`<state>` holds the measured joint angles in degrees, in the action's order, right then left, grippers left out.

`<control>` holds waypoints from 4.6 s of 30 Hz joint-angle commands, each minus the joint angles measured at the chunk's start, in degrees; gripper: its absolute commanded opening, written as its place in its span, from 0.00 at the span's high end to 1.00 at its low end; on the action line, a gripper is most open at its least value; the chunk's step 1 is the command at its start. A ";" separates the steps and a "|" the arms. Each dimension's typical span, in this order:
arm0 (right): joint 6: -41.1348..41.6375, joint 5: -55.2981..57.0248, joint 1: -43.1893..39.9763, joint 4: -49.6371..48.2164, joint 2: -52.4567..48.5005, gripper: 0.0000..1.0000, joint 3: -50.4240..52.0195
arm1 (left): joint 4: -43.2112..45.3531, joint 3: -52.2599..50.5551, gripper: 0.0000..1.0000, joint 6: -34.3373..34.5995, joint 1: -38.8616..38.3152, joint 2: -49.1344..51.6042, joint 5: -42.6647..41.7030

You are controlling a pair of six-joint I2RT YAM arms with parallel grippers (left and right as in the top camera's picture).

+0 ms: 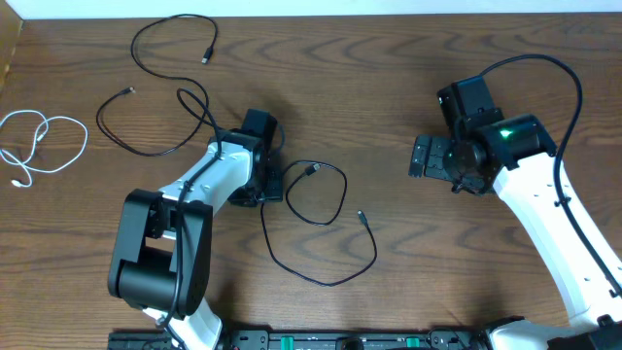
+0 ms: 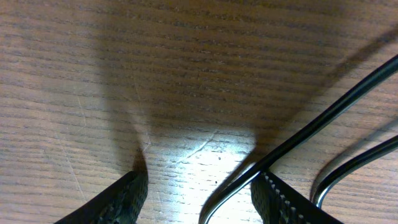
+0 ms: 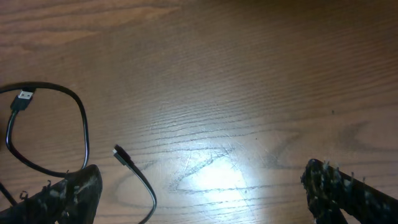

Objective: Untangle cables

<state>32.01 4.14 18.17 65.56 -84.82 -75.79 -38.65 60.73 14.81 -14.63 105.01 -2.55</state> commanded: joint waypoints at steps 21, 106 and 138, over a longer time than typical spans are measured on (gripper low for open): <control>-0.35 0.87 -0.46 0.02 0.04 0.01 -0.07 | 0.13 -6.64 0.92 2.05 0.15 0.83 5.57; -13.79 -1.33 42.82 -12.87 -45.03 0.30 -28.24 | -24.09 -4.26 0.03 26.21 37.40 -35.08 0.44; -9.70 -2.49 43.10 -14.51 -49.40 0.99 -28.96 | -24.09 -4.26 0.03 26.21 37.40 -35.08 0.44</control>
<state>20.67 2.59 62.83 50.09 -132.97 -104.40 -62.61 55.94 40.51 22.50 70.28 -2.66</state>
